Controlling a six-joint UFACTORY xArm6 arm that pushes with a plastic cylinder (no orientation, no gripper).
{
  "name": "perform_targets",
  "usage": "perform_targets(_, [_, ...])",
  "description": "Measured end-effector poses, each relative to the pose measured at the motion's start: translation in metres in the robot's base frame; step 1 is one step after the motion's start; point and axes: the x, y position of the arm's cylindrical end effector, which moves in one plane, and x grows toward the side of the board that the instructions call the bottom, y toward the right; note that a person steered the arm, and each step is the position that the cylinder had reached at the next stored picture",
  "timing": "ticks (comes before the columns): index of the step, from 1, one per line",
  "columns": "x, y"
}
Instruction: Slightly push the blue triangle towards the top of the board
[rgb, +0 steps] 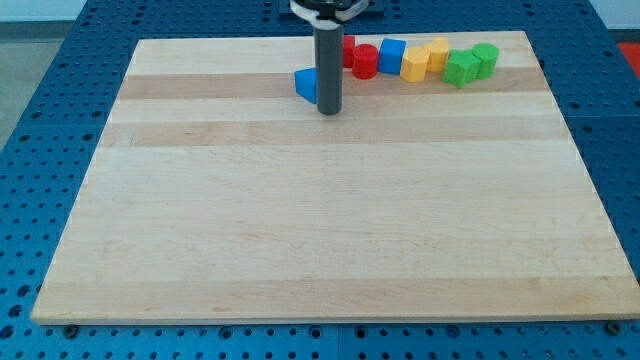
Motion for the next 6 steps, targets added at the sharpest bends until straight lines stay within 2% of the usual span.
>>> perform_targets(1, [-0.003,-0.025])
perform_targets(3, [-0.067,-0.035])
perform_targets(4, [-0.072,-0.035])
perform_targets(5, [-0.058,-0.036])
perform_targets(6, [-0.002,-0.047])
